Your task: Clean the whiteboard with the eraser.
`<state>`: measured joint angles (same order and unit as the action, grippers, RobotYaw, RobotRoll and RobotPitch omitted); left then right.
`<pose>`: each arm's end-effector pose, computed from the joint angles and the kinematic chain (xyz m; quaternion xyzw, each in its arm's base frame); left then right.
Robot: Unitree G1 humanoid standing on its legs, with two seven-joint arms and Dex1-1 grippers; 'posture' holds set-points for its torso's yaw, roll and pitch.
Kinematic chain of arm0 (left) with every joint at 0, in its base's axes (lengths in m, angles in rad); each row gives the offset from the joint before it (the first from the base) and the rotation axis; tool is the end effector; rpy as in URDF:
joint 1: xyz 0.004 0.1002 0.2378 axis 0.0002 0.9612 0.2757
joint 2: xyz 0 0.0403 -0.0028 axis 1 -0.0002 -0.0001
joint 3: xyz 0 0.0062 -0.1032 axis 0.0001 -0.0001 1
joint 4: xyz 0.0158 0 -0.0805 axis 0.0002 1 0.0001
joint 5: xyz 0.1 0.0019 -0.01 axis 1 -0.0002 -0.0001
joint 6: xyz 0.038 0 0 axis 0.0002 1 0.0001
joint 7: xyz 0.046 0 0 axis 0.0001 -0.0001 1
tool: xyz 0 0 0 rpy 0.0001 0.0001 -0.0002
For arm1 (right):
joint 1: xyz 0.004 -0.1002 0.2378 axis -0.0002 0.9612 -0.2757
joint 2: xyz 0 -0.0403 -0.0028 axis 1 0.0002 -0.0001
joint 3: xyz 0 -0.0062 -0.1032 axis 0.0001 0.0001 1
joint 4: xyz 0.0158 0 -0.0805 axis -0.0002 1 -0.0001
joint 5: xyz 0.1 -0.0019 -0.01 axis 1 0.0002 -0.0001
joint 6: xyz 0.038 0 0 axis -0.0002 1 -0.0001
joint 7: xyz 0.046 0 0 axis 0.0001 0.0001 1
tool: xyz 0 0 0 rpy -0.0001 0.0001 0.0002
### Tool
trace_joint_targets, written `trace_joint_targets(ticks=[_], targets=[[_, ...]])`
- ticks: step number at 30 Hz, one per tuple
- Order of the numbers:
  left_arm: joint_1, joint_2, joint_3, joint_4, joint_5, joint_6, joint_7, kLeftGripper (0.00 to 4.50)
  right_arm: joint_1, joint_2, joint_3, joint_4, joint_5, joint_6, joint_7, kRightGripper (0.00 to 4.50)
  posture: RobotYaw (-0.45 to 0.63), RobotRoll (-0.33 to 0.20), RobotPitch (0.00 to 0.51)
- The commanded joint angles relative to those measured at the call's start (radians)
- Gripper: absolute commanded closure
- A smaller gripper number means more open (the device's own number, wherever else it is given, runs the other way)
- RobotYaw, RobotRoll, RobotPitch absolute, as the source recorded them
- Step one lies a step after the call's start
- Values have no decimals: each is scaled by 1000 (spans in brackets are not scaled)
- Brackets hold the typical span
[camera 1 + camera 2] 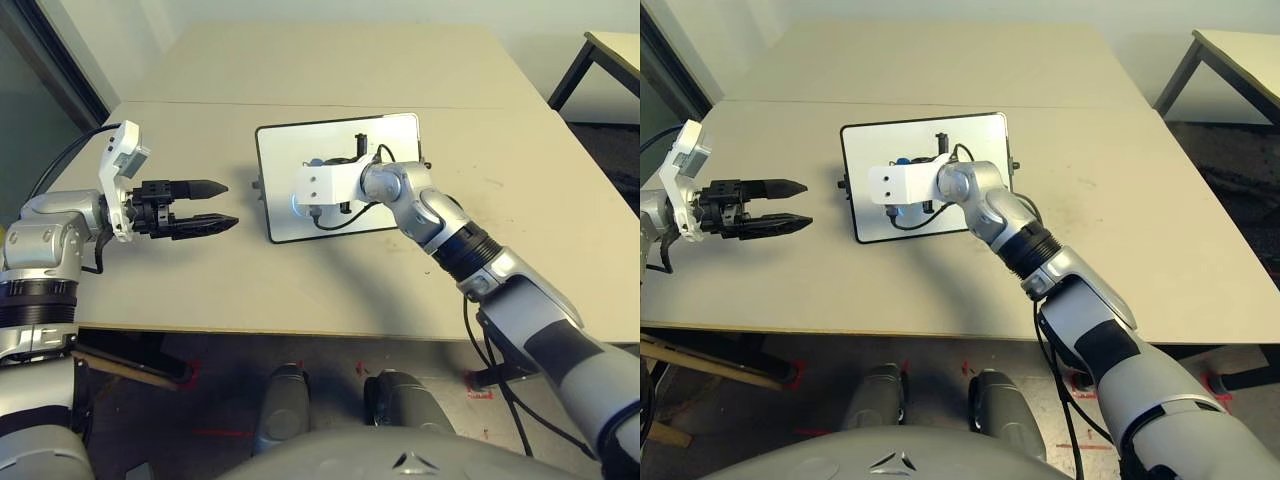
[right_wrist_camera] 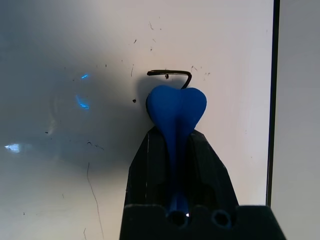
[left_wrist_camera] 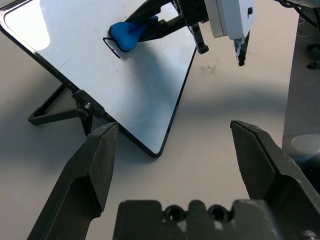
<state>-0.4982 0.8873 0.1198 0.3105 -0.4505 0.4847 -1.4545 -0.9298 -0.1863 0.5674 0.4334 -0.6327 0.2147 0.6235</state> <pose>0.2647 0.3288 0.1893 0.0518 0.1471 -0.5303 0.8334 0.3203 -0.0475 0.1734 -0.5888 -0.0239 0.3768 0.7147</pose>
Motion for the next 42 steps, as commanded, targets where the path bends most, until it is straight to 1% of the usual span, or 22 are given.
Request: trace_joint_targets(ticks=[1, 10, 15, 21, 27, 28, 34, 42], targets=[[-8, 11, 8, -13, -11, 3, 1, 0, -1, -39, -13, 3, -5, 5, 10, 4161, 285, 0, 33], [-32, -1, -11, 7, -1, -4, -4, 0, 29, -150, -43, -57, 0, 37, 35, 4161, 261, 0, 36], [-46, -8, -21, 20, 4, -9, -7, 0, 44, -173, -44, -80, 1, 44, 40, 4161, 258, 0, 35], [-47, -4, -26, 23, 5, -9, -9, 0, 37, -127, -14, -78, -5, 37, 37, 4161, 259, 0, 35], [-29, 6, -15, 6, -4, 3, -6, 0, 3, -39, 21, -36, -15, 16, 27, 4161, 269, 0, 35], [-26, 7, -12, 0, -7, 6, -3, 0, -5, -28, 28, -23, -18, 8, 23, 4161, 286, 0, 35], [-12, 10, -1, -21, -14, 22, 4, 0, -44, 13, 43, 52, -31, -30, 2, 4161, 296, 0, 34], [2, 7, 9, -43, -19, 32, 15, 0, -69, 39, 55, 112, -39, -62, -26, 4161, 298, 0, 33]])
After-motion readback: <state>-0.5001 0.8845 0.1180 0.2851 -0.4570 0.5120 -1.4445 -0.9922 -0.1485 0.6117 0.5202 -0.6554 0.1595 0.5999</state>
